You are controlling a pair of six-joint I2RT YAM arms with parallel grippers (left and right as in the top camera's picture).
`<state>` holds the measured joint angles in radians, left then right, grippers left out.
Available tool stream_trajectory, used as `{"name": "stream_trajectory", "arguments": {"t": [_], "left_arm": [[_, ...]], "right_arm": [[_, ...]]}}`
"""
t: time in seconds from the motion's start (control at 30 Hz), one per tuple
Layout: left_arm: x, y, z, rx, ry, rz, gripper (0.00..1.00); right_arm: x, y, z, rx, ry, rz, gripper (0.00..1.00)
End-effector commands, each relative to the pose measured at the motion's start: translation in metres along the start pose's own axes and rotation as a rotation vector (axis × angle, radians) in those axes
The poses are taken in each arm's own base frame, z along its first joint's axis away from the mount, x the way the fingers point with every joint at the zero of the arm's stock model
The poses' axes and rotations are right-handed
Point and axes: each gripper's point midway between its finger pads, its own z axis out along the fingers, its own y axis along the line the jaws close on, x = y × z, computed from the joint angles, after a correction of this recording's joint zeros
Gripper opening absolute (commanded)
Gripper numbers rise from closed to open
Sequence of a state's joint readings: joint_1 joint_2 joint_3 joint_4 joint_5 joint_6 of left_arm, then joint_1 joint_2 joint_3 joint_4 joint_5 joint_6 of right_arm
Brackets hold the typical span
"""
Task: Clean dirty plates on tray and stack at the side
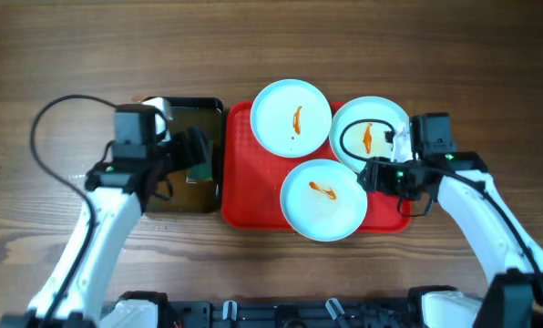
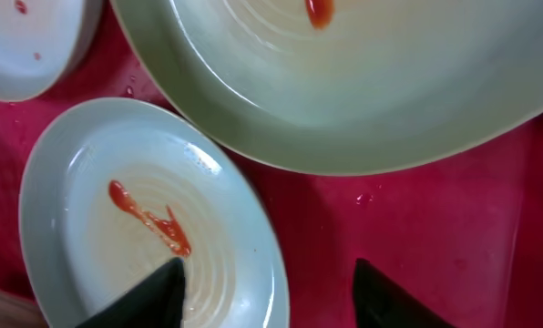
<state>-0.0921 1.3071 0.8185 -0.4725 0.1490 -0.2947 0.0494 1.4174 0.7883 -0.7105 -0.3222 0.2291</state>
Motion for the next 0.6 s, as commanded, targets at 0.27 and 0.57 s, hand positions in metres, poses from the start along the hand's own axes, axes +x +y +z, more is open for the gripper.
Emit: {"name": "stream_trajectory", "arguments": {"t": [0.27,0.57], "left_arm": [[0.03,0.0,0.058,-0.038,0.148,0.029,0.89],[0.032,0.017,0.063,-0.129,0.152,0.035,0.81]], "right_arm": [[0.013,-0.011,0.035,0.018,0.143,0.09,0.14],[0.013,0.001,0.039,0.006,0.136,0.066,0.08]]}}
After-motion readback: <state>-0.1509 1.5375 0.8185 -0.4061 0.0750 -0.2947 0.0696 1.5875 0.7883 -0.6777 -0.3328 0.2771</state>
